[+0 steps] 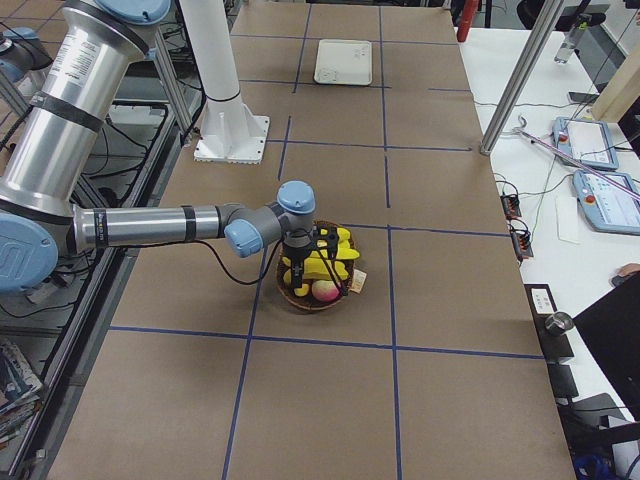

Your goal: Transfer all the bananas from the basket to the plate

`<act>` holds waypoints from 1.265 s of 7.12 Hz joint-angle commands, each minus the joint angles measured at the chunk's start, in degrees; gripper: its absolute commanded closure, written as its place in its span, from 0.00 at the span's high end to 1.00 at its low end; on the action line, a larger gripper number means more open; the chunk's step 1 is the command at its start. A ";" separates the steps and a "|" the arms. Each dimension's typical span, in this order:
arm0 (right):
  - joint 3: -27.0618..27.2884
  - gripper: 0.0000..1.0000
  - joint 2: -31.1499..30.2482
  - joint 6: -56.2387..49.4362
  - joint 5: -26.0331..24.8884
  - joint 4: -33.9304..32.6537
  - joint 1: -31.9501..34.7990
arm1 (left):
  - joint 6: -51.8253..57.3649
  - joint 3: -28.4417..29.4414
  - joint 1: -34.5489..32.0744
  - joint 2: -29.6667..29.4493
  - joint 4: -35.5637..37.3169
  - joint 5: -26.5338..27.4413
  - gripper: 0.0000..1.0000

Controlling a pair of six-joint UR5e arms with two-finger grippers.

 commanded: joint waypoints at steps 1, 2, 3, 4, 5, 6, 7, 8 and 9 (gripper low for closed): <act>-0.49 0.79 0.21 0.00 0.03 -0.09 -0.57 | 0.00 0.07 -0.02 0.00 0.00 -0.77 1.00; -0.92 0.76 0.38 0.00 0.03 0.00 -0.65 | 0.00 -0.02 -0.02 0.00 0.00 -0.77 1.00; -1.19 0.72 0.38 -0.09 0.12 0.00 -0.66 | 0.00 -0.02 -0.02 0.00 0.00 -0.77 1.00; -1.19 0.68 0.47 -0.09 0.12 -0.09 -0.57 | 0.00 -0.02 -0.02 0.00 0.00 -0.77 1.00; -1.19 0.64 0.56 0.00 0.21 -0.09 -0.66 | 0.00 -0.02 0.07 0.00 0.00 -0.77 1.00; -1.19 0.60 0.56 0.00 0.21 -0.18 -0.57 | 0.00 -0.02 -0.02 0.00 0.00 -0.77 1.00; -1.19 0.54 0.56 0.00 0.21 -0.18 -0.57 | 0.00 -0.02 -0.02 0.00 0.00 -0.77 1.00; -1.28 0.53 0.56 0.00 0.21 -0.27 -0.65 | 0.00 -0.02 -0.02 -0.09 0.00 -0.77 1.00; -1.89 0.53 0.82 0.00 0.21 -0.27 -0.66 | 0.00 -0.02 -0.02 -0.09 0.00 -0.77 1.00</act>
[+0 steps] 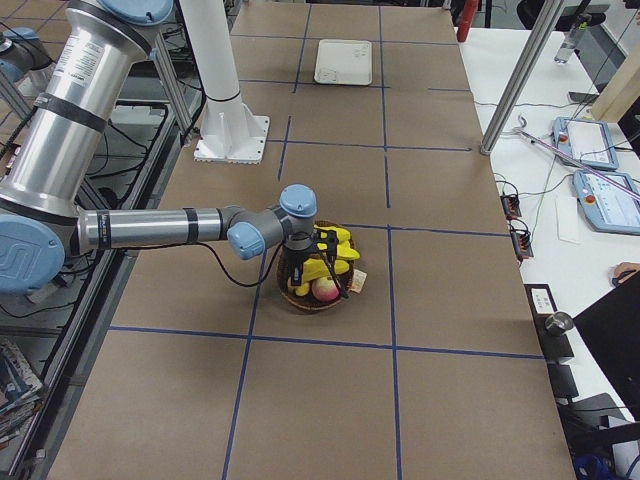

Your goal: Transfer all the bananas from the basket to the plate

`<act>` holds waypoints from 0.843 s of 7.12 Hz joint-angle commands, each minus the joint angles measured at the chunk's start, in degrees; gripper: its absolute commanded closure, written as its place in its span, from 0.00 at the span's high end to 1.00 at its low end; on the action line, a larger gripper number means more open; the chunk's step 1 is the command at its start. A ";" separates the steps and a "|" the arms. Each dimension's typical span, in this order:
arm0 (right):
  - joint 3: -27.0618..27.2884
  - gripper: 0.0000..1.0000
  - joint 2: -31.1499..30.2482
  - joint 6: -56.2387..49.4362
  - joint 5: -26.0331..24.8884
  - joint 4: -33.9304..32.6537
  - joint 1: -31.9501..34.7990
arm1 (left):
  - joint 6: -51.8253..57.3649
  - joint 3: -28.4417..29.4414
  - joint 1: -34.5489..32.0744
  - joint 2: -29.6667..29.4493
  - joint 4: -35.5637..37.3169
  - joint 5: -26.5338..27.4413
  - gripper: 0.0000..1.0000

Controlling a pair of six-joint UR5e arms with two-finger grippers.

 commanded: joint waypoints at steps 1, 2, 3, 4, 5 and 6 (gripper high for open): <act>-0.65 0.53 0.27 0.00 0.00 0.05 -0.04 | -0.09 0.00 0.00 -0.20 0.00 0.00 1.00; -0.65 0.41 0.53 0.00 0.09 -0.03 0.05 | -0.09 -0.26 0.00 -0.21 0.09 0.00 1.00; -0.22 0.20 0.53 0.00 0.09 -0.03 0.23 | -0.09 -0.35 0.00 -0.21 0.00 0.00 1.00; -0.13 0.06 0.45 -0.09 0.18 0.31 0.66 | -0.09 -0.35 0.00 -0.21 0.09 0.00 1.00; -0.04 0.01 0.45 -0.09 0.61 0.49 1.89 | -0.09 -0.35 0.08 -0.29 0.09 0.00 1.00; 0.14 0.00 0.27 -0.70 3.31 0.49 3.81 | -0.09 -0.44 0.00 -0.38 0.09 0.00 1.00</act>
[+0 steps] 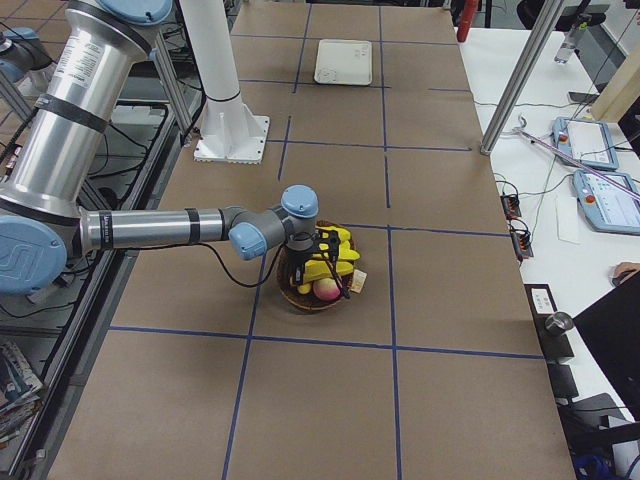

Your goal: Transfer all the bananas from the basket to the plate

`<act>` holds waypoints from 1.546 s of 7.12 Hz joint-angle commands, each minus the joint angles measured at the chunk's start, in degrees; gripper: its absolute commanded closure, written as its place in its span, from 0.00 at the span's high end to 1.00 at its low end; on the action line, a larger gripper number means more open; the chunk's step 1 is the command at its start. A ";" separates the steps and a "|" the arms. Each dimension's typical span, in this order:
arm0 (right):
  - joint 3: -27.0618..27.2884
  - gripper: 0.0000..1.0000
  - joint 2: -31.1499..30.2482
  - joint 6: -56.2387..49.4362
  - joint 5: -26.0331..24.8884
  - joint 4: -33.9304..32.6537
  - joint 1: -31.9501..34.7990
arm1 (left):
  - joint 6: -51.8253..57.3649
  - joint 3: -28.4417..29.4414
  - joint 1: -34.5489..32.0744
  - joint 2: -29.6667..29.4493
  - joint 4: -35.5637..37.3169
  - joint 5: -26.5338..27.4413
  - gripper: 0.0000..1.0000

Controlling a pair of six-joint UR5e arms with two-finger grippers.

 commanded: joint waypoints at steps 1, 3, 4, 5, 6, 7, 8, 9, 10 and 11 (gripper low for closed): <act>0.72 0.00 -0.57 -2.13 4.51 -0.07 4.41 | -0.17 -0.07 -0.02 -0.09 0.01 -0.09 1.00; 3.08 0.00 -1.19 -2.59 8.11 -0.51 8.01 | -0.53 -0.51 -0.02 -0.09 0.01 -0.17 1.00; 4.92 0.00 -1.54 -2.59 10.14 -0.77 9.51 | -0.53 -0.42 -0.02 -0.09 0.10 -1.83 1.00; 7.47 0.00 -1.46 -2.59 11.37 -2.86 10.05 | -0.53 -0.42 -0.02 -0.09 0.10 -2.11 1.00; 11.76 0.00 -1.28 -2.68 12.08 -7.32 10.23 | -0.53 -0.42 0.07 -0.09 0.10 -2.11 1.00; 15.28 0.00 -1.10 -2.68 13.31 -10.76 10.58 | -0.53 -0.42 -0.02 -0.09 0.10 -2.11 1.00; 16.79 0.00 -0.15 -2.59 14.19 -11.75 10.84 | -0.53 -0.42 -0.02 -0.09 0.10 -2.11 1.00; 16.46 0.00 3.00 -2.50 14.37 -11.85 10.67 | -0.53 -0.42 -0.02 -0.09 0.01 -2.20 1.00; 15.93 0.00 8.42 -1.89 14.29 -12.80 9.11 | -0.53 -0.59 0.07 -0.35 -0.16 -2.20 1.00; 14.89 0.00 16.57 -1.36 14.20 -16.73 6.91 | -0.44 -1.38 0.41 -0.96 -0.25 -2.20 1.00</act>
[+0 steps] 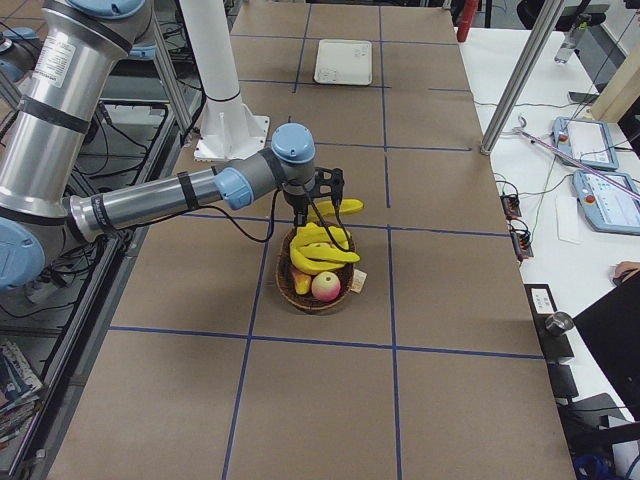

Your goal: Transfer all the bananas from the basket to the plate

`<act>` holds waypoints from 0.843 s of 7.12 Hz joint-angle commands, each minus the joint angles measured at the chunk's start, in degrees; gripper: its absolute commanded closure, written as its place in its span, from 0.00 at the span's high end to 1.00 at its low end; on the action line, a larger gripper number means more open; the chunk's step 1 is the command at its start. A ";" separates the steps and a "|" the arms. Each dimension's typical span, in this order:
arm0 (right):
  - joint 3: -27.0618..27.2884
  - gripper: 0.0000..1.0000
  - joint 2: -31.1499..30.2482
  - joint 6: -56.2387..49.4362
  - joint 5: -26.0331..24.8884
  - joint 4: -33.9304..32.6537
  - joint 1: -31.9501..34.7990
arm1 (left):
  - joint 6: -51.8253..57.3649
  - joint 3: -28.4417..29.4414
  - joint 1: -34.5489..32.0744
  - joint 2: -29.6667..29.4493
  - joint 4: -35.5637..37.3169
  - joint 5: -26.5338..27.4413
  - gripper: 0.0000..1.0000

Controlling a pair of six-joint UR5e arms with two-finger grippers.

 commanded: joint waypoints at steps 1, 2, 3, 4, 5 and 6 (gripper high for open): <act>-2.83 0.00 18.08 3.41 -0.02 -8.79 -5.19 | -0.10 -1.10 1.25 -1.86 -1.79 -2.01 1.00; -4.76 0.00 25.92 9.18 -0.46 -11.19 -8.44 | -6.28 -1.10 3.96 -4.23 -2.25 -7.08 1.00; -5.57 0.00 30.96 16.55 -0.81 -11.21 -11.86 | -13.48 -1.19 6.25 -6.51 -5.99 -9.39 0.99; -6.27 0.00 35.53 23.67 -3.16 -11.13 -15.38 | -24.25 -0.93 8.97 -8.10 -13.43 -10.03 0.99; -6.45 0.00 38.45 28.87 -7.10 -10.95 -19.33 | -36.63 -0.06 11.43 -10.47 -21.77 -9.95 0.99; -6.45 0.00 40.31 33.54 -10.01 -10.69 -22.67 | -48.59 1.52 16.33 -13.71 -29.77 -9.60 0.99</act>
